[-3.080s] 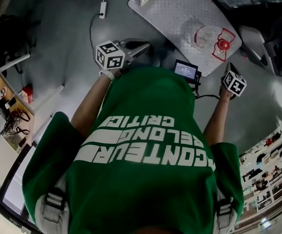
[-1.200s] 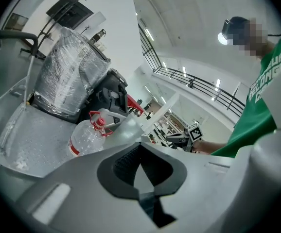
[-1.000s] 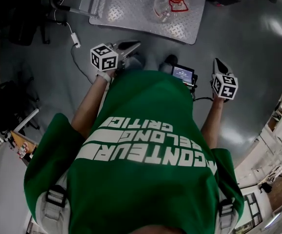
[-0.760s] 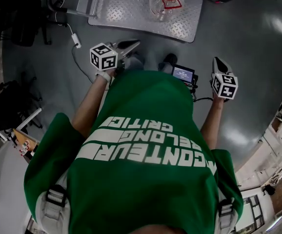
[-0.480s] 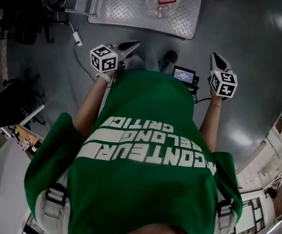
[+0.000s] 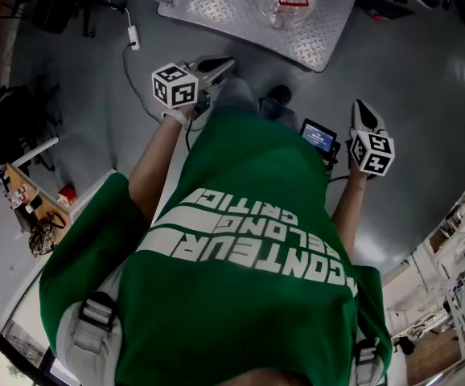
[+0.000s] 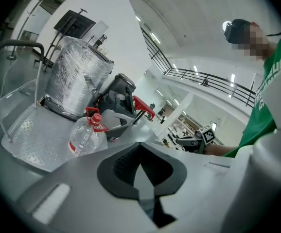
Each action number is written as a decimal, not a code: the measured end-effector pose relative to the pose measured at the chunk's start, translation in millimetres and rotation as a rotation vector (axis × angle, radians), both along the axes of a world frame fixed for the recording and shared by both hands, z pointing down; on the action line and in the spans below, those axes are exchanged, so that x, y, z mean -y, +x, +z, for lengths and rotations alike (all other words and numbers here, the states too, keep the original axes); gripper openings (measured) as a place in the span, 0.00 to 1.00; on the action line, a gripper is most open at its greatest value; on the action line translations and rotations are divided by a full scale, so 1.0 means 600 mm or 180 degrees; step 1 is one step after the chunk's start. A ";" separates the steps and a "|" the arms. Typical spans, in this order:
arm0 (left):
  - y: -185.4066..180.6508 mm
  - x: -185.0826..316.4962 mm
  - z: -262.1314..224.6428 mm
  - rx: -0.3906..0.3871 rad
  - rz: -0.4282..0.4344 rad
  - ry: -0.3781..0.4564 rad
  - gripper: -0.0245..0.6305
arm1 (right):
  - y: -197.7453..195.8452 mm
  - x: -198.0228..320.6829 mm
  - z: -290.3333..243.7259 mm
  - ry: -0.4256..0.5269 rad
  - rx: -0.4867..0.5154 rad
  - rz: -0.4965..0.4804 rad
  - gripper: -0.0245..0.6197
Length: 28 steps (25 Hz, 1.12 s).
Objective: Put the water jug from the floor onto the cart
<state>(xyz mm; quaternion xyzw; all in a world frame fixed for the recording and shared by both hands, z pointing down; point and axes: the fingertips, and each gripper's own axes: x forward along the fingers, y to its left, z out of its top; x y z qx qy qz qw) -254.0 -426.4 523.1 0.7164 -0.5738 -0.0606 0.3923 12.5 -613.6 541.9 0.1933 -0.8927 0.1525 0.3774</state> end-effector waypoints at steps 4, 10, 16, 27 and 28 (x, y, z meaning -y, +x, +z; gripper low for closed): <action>-0.021 -0.003 0.000 0.0044 -0.0141 0.0053 0.05 | -0.014 0.013 -0.011 0.0053 -0.0016 -0.0121 0.03; -0.052 -0.009 -0.006 0.0050 -0.0438 0.0161 0.05 | -0.062 0.018 -0.008 0.0041 -0.0104 -0.0464 0.03; -0.060 -0.015 0.002 0.0023 -0.0523 0.0118 0.05 | -0.083 0.021 -0.005 0.0012 -0.0131 -0.0580 0.03; -0.070 -0.010 -0.012 0.0068 -0.0533 0.0102 0.05 | -0.092 0.033 -0.009 -0.0016 -0.0095 -0.0603 0.03; -0.068 -0.008 -0.013 0.0071 -0.0520 0.0098 0.05 | -0.090 0.033 -0.009 -0.0022 -0.0090 -0.0600 0.03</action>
